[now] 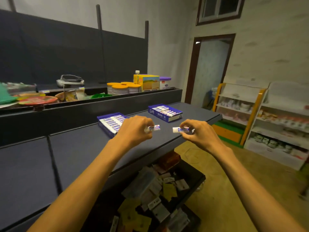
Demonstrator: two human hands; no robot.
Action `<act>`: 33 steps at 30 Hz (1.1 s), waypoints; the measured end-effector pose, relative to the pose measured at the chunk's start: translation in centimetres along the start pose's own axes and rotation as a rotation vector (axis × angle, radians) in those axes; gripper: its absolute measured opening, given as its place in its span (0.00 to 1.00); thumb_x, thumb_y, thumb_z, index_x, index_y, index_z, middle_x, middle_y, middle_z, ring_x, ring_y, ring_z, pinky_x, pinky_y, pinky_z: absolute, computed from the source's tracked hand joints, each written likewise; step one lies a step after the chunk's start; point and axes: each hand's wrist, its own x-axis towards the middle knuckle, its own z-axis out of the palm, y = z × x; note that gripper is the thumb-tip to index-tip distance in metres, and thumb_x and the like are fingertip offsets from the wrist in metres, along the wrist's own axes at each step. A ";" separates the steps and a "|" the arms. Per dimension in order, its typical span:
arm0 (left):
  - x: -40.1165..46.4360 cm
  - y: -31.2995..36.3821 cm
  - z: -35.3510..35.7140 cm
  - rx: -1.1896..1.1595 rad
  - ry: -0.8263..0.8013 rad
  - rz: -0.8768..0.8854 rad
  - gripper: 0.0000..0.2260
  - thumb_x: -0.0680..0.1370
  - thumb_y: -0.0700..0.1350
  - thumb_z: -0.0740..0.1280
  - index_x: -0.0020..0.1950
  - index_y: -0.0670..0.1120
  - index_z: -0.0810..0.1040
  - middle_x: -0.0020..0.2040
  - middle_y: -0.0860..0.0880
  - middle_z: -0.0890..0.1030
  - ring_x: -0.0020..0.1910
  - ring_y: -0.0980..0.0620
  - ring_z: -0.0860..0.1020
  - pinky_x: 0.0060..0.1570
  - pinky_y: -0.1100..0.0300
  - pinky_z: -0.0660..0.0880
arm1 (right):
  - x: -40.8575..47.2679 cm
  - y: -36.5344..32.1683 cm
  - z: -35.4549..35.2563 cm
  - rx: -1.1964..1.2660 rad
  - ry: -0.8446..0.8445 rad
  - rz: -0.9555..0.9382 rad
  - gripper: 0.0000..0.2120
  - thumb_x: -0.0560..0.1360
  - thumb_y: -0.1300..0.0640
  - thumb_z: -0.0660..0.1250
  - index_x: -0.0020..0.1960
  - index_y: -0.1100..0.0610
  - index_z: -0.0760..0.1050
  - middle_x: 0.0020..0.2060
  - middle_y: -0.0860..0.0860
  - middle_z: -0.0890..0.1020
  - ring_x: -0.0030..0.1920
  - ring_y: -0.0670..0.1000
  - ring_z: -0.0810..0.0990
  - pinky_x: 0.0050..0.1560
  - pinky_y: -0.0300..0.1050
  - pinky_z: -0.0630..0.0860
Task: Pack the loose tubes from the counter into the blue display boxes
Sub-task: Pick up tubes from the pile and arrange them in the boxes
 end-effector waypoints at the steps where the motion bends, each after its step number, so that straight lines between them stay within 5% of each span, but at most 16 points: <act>1: 1.3 0.2 0.5 0.012 -0.001 -0.004 0.13 0.73 0.51 0.70 0.57 0.53 0.80 0.52 0.50 0.82 0.49 0.50 0.79 0.48 0.51 0.79 | 0.8 1.3 0.0 -0.005 0.000 0.003 0.12 0.74 0.50 0.71 0.56 0.49 0.77 0.52 0.47 0.82 0.46 0.43 0.78 0.44 0.41 0.79; 12: 12.8 2.9 7.8 0.070 0.008 -0.134 0.14 0.73 0.50 0.71 0.59 0.53 0.79 0.56 0.49 0.82 0.54 0.49 0.79 0.47 0.53 0.78 | 10.2 15.5 2.4 0.044 -0.019 -0.102 0.12 0.73 0.49 0.71 0.56 0.47 0.78 0.49 0.45 0.83 0.44 0.44 0.79 0.44 0.49 0.81; 18: 17.9 4.3 10.5 0.101 0.000 -0.284 0.17 0.74 0.53 0.72 0.61 0.52 0.78 0.59 0.49 0.81 0.56 0.49 0.78 0.49 0.52 0.78 | 15.0 21.3 3.4 0.109 -0.078 -0.217 0.12 0.73 0.49 0.71 0.56 0.48 0.78 0.48 0.45 0.83 0.41 0.42 0.77 0.41 0.41 0.77; 23: 20.5 4.3 11.8 0.149 -0.004 -0.376 0.17 0.74 0.53 0.72 0.61 0.52 0.78 0.58 0.49 0.81 0.55 0.49 0.79 0.48 0.53 0.77 | 19.0 23.8 4.8 0.168 -0.103 -0.264 0.12 0.73 0.50 0.71 0.56 0.48 0.77 0.49 0.46 0.83 0.44 0.44 0.79 0.46 0.47 0.80; 33: 23.5 0.0 14.2 0.134 0.005 -0.477 0.12 0.74 0.47 0.72 0.57 0.50 0.80 0.56 0.51 0.79 0.53 0.51 0.77 0.48 0.56 0.77 | 26.9 23.1 10.4 0.290 -0.207 -0.366 0.17 0.73 0.47 0.71 0.59 0.50 0.75 0.56 0.48 0.82 0.50 0.43 0.78 0.47 0.41 0.78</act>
